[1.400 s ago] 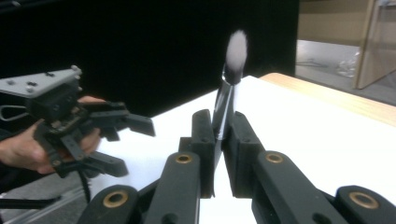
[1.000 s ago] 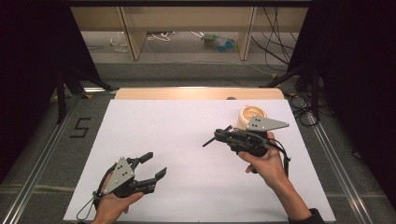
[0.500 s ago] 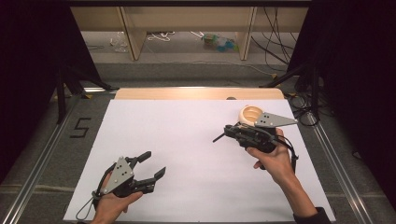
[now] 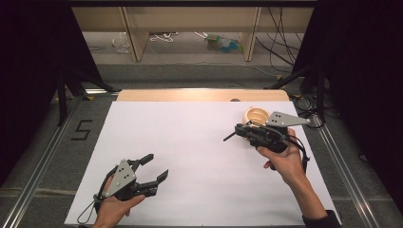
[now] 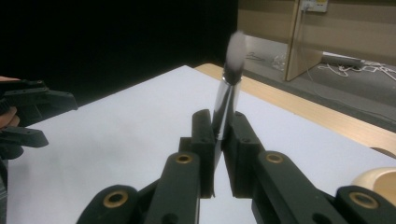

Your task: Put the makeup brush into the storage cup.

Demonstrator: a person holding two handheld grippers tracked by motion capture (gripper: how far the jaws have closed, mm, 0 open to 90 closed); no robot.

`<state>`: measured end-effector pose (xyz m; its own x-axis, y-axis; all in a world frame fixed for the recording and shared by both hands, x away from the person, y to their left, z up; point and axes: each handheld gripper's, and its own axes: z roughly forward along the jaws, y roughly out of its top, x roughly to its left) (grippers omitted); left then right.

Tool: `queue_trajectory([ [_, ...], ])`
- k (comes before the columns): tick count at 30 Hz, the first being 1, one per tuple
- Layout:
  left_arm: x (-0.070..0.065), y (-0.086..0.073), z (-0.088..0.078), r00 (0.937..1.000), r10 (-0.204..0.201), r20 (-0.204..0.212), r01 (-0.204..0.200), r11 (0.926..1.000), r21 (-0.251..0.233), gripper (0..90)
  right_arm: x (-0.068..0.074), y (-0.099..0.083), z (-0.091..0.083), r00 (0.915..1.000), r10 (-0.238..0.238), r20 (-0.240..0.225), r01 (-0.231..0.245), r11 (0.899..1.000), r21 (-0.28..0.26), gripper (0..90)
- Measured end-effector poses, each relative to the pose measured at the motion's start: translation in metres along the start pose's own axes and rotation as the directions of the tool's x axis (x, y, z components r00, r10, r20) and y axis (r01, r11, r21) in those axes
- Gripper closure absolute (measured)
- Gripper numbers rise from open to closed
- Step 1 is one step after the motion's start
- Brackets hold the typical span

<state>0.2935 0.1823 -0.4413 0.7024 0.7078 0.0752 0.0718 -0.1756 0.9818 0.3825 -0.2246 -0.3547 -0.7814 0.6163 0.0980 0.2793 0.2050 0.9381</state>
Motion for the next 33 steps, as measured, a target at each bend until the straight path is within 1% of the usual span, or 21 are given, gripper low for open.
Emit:
queue_trajectory([
  [1,0.000,0.000,0.000,1.0000,0.001,0.000,-0.001,1.0000,0.000,28.3,-0.001,0.000,0.000,1.0000,0.003,0.005,-0.002,1.000,-0.012,83.7],
  [2,0.000,0.000,0.000,1.0000,0.000,0.000,0.000,1.0000,0.000,28.2,-0.003,0.000,-0.002,0.9999,-0.002,0.010,0.002,1.000,-0.006,83.7],
  [4,0.000,0.000,0.000,1.0000,0.002,0.000,-0.002,1.0000,0.000,28.0,-0.004,-0.001,-0.002,0.9998,0.006,0.018,-0.006,1.000,-0.015,83.7],
  [5,0.000,0.000,0.000,1.0000,0.000,0.000,0.000,1.0000,-0.001,27.9,-0.006,0.000,-0.004,0.9996,0.001,0.027,-0.001,1.000,-0.006,83.7],
  [7,0.000,0.000,0.000,1.0000,-0.006,-0.002,0.006,1.0000,-0.002,27.3,-0.009,0.000,-0.005,0.9990,-0.004,0.045,0.005,1.000,-0.008,83.7],
  [8,0.000,0.000,0.000,0.9998,-0.019,-0.005,0.019,0.9998,-0.004,26.8,-0.010,0.000,-0.006,0.9988,0.000,0.048,0.000,1.000,-0.003,83.7],
  [10,0.000,0.000,0.001,0.9998,-0.017,-0.007,0.017,0.9998,-0.005,26.0,-0.013,0.000,-0.007,0.9981,-0.007,0.060,0.008,1.000,-0.009,83.7],
  [11,0.000,0.000,0.001,0.9998,-0.016,-0.006,0.016,0.9999,-0.005,25.8,-0.014,-0.001,-0.008,0.9986,0.010,0.051,-0.009,1.000,-0.010,83.7],
  [16,0.000,0.000,0.001,0.9998,-0.017,-0.006,0.017,0.9998,-0.006,25.6,-0.020,-0.001,-0.012,0.9972,0.017,0.074,-0.017,1.000,0.000,83.7],
  [17,0.000,0.000,0.001,0.9999,-0.016,-0.006,0.016,0.9999,-0.006,25.6,-0.020,-0.001,-0.012,0.9971,0.020,0.073,-0.019,1.000,-0.011,83.7],
  [20,0.000,0.000,0.001,0.9999,-0.015,-0.007,0.015,0.9999,-0.006,25.6,-0.023,-0.001,-0.014,0.9963,0.021,0.083,-0.019,1.000,-0.013,83.7],
  [21,0.000,0.000,0.001,0.9999,-0.015,-0.007,0.015,0.9999,-0.005,25.6,-0.024,-0.001,-0.015,0.9961,0.025,0.084,-0.024,1.000,-0.002,83.7],
  [23,0.000,0.000,0.001,1.0000,-0.004,-0.006,0.004,1.0000,-0.004,25.7,-0.026,-0.001,-0.015,0.9955,0.015,0.094,-0.013,1.000,-0.019,83.7],
  [24,0.000,0.000,0.001,0.9999,-0.013,-0.007,0.013,0.9999,-0.005,25.7,-0.026,-0.001,-0.016,0.9958,0.031,0.086,-0.030,0.999,-0.010,83.7],
  [25,0.000,0.000,0.001,0.9999,-0.011,-0.006,0.011,0.9999,-0.004,25.7,-0.027,-0.001,-0.017,0.9953,0.030,0.091,-0.030,1.000,-0.009,83.7],
  [26,0.000,0.000,0.001,0.9999,-0.012,-0.006,0.012,0.9999,-0.004,25.7,-0.028,-0.001,-0.017,0.9948,0.027,0.098,-0.025,0.999,-0.023,83.7],
  [27,0.000,0.000,0.001,0.9999,-0.011,-0.007,0.011,0.9999,-0.004,25.7,-0.029,-0.001,-0.018,0.9947,0.023,0.100,-0.022,1.000,-0.016,83.7],
  [30,0.000,-0.001,0.001,1.0000,-0.006,-0.005,0.006,1.0000,-0.003,25.8,-0.032,-0.001,-0.021,0.9935,0.032,0.109,-0.030,0.999,-0.018,83.7],
  [31,0.000,-0.001,0.001,1.0000,-0.001,-0.005,0.001,1.0000,-0.003,25.8,-0.032,-0.001,-0.021,0.9930,0.043,0.110,-0.041,0.999,-0.018,83.7],
  [32,0.000,-0.001,0.001,1.0000,-0.002,-0.005,0.002,1.0000,-0.003,25.7,-0.034,-0.002,-0.022,0.9929,0.037,0.113,-0.035,0.999,-0.022,83.7],
  [33,0.000,-0.001,0.001,1.0000,-0.001,-0.005,0.001,1.0000,-0.003,25.7,-0.034,-0.001,-0.023,0.9922,0.043,0.117,-0.042,0.999,-0.008,83.7],
])
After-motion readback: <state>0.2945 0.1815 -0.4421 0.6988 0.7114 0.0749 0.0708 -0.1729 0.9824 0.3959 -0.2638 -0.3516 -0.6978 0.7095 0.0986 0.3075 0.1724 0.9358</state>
